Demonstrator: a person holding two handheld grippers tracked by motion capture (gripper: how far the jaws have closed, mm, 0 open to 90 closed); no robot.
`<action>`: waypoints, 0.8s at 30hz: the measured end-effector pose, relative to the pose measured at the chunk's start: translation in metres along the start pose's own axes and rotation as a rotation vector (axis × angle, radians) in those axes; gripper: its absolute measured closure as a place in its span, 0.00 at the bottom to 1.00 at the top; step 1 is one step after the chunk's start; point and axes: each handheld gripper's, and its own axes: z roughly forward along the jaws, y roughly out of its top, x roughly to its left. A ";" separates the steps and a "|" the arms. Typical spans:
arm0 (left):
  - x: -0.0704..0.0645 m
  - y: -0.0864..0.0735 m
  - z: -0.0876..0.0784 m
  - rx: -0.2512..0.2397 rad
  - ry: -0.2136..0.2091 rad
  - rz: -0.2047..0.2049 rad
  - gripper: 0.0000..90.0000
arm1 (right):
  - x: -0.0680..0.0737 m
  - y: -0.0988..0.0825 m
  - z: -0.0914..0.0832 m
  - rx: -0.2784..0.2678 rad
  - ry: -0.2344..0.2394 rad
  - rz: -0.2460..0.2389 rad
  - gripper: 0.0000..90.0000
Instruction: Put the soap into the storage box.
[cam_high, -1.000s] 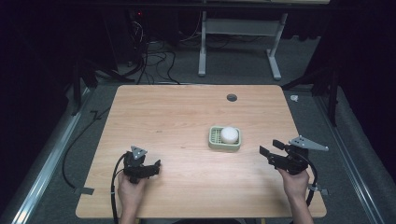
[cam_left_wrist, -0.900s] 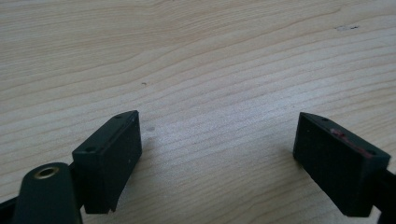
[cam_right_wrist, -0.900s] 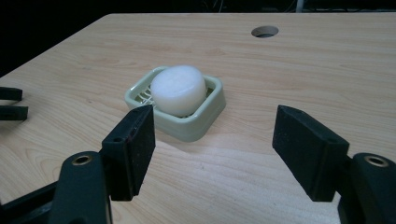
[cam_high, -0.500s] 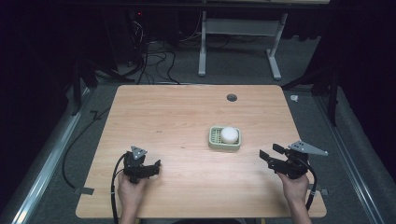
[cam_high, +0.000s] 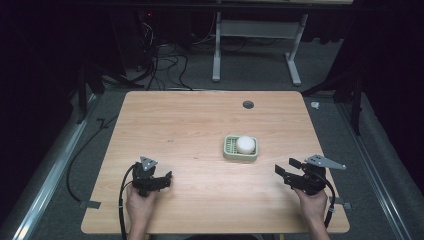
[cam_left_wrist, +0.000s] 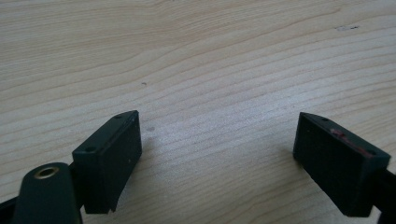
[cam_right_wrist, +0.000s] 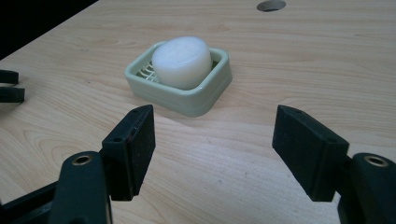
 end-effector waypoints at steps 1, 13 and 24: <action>0.000 0.000 0.000 0.000 0.000 0.000 0.18 | 0.000 -0.001 0.000 0.003 0.000 -0.004 0.34; 0.000 0.000 0.000 0.000 0.000 0.000 0.18 | 0.004 -0.007 0.009 0.036 -0.004 -0.012 0.34; 0.000 0.000 0.000 0.000 0.000 0.000 0.18 | 0.010 -0.011 0.022 0.070 -0.006 -0.039 0.34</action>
